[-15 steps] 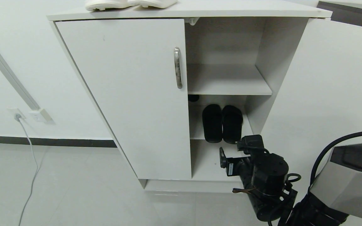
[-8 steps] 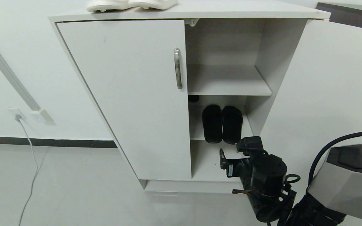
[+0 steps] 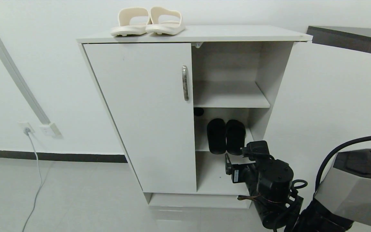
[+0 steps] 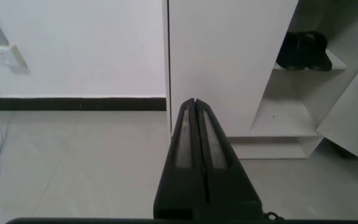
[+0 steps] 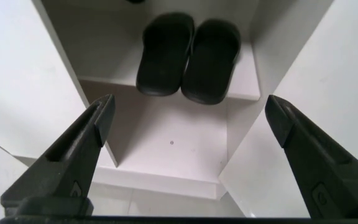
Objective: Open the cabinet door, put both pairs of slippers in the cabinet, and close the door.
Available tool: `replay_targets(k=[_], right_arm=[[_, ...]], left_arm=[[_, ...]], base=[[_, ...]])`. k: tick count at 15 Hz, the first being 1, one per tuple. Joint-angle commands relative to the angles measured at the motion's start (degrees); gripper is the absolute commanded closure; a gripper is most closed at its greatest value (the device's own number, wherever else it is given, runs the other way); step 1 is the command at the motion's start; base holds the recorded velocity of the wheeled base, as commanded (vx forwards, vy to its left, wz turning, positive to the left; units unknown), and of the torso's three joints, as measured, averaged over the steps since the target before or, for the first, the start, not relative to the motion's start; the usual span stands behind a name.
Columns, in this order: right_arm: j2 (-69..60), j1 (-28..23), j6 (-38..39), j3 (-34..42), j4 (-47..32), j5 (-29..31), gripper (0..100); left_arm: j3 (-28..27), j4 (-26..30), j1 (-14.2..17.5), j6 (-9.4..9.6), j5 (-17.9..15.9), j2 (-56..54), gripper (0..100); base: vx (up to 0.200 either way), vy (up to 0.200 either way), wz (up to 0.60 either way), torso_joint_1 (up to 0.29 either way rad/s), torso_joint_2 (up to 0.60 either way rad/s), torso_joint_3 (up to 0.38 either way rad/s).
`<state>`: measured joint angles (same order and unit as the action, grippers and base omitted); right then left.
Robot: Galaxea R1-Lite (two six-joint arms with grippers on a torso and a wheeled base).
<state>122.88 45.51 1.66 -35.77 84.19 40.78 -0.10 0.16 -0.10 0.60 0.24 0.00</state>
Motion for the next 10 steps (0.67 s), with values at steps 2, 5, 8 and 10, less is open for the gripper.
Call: replay_targets(k=[2, 5, 8, 10], right_arm=[[0.87, -0.16, 0.01, 0.26, 0.10, 0.00, 0], [1.04, 0.02, -0.08, 0.35, 0.71, 0.44, 0], [1.13, 0.02, -0.08, 0.35, 0.71, 0.44, 0], [1.13, 0.02, -0.08, 0.35, 0.80, 0.44, 0]], left_arm=[[0.01, 0.02, 0.01, 0.46, 0.02, 0.09, 100], [0.01, 0.02, 0.01, 0.19, 0.11, 0.09, 100], [0.01, 0.02, 0.01, 0.19, 0.02, 0.09, 100], [0.01, 0.02, 0.01, 0.02, 0.02, 0.09, 100]], base=[[0.000, 0.000, 0.00, 0.000, 0.00, 0.105], [0.000, 0.000, 0.00, 0.000, 0.00, 0.000], [0.000, 0.000, 0.00, 0.000, 0.00, 0.000], [0.000, 0.000, 0.00, 0.000, 0.00, 0.000]])
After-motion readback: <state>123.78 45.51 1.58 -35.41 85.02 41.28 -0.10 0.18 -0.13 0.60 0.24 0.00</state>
